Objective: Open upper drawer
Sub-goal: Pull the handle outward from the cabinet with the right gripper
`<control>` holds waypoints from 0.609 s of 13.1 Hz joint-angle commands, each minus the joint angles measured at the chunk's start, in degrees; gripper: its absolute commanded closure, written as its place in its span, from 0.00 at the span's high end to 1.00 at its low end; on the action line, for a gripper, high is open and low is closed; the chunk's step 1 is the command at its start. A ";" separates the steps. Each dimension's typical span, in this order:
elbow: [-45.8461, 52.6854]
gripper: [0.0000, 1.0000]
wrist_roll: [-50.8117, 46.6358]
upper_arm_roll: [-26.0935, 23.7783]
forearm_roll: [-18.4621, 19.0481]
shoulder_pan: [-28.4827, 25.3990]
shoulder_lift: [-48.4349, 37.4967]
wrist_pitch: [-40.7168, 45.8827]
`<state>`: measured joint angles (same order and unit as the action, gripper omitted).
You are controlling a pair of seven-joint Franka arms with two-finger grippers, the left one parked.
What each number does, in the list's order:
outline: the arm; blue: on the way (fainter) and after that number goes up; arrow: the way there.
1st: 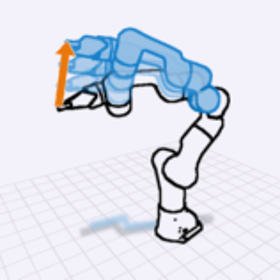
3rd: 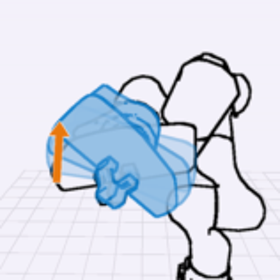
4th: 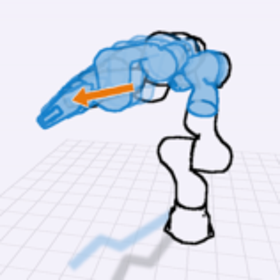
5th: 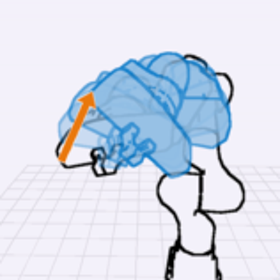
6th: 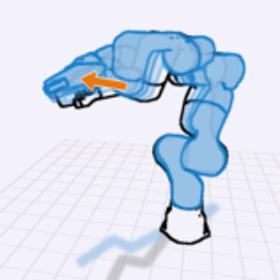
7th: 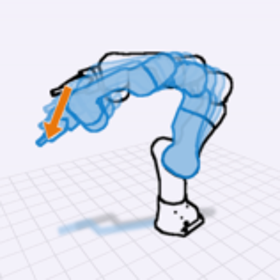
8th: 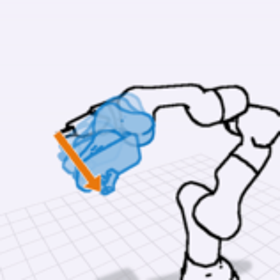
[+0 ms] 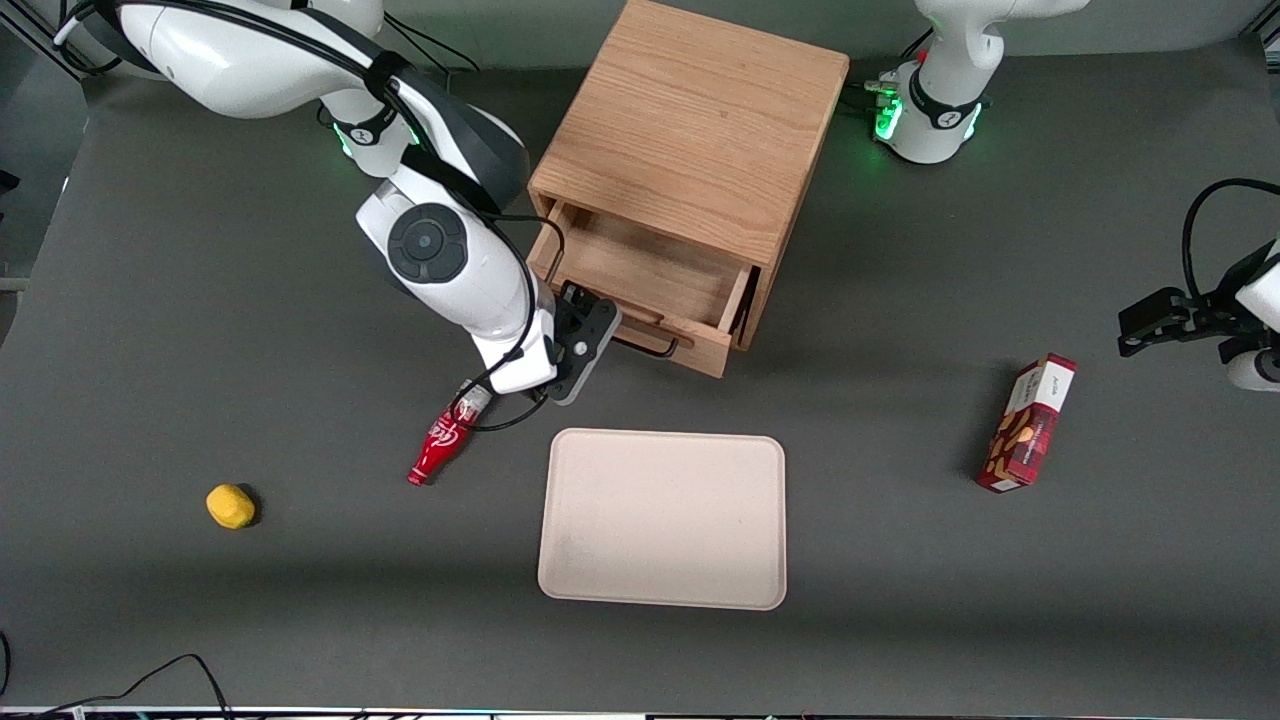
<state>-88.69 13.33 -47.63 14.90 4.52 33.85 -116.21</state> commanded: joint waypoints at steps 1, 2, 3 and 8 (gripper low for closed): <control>1.50 1.00 1.79 2.27 -0.84 -0.74 0.43 -1.73; 1.94 1.00 1.88 3.32 -0.84 -0.83 0.51 -1.91; 2.82 1.00 2.49 4.12 -0.84 -0.91 0.43 -1.91; 3.70 1.00 3.02 7.72 -0.93 -0.74 0.34 -5.42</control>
<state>-86.28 14.67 -41.82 14.89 4.49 33.90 -119.99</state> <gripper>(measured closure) 0.000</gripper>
